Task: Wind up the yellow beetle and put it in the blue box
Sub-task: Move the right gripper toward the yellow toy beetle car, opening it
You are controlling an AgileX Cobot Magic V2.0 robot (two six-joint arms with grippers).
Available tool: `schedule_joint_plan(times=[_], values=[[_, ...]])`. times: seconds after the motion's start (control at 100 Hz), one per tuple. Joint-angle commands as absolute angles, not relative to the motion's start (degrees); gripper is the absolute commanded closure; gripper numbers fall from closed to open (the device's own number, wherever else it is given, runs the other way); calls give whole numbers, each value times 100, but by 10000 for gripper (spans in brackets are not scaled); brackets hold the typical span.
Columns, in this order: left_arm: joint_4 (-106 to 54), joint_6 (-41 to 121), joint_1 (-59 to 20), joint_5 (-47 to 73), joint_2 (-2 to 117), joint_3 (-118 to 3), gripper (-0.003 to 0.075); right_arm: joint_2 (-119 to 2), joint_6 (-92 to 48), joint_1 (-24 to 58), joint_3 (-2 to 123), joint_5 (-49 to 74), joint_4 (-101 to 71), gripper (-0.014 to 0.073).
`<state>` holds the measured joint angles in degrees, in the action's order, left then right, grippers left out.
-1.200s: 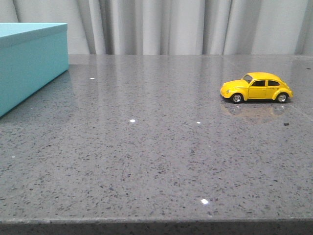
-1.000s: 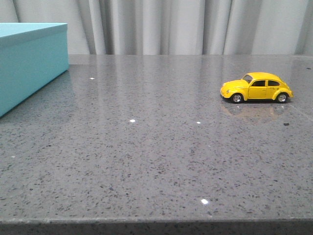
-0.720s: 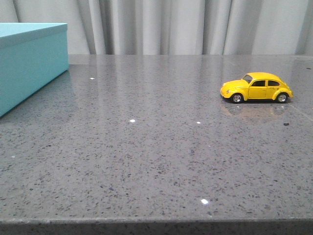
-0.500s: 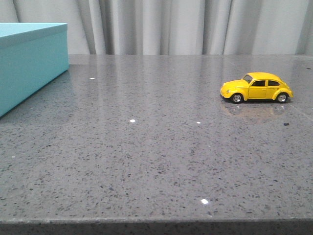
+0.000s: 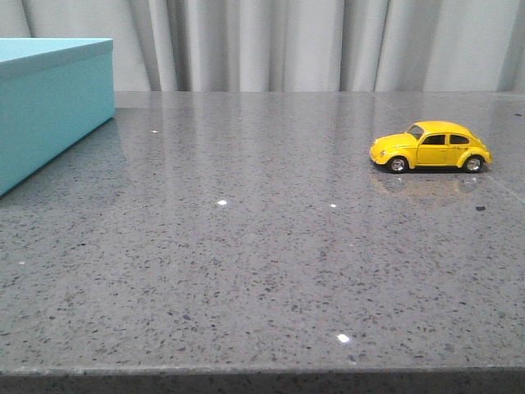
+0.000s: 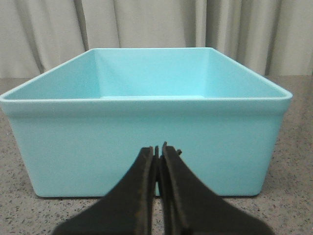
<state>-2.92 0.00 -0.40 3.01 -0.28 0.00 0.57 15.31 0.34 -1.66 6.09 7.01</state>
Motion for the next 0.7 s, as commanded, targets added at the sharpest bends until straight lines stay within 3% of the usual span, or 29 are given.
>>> schedule_joint_plan(times=[0.0,0.46,0.69], values=[[-299,0,-43,-327,-209,122,739,187,1496,-9,-66,103,719,658],[-316,-39,-43,-377,-209,98,739,187,1496,-9,-44,0,719,658],[-342,-39,-43,76,-117,-454,739,112,1496,-9,477,652,719,652]])
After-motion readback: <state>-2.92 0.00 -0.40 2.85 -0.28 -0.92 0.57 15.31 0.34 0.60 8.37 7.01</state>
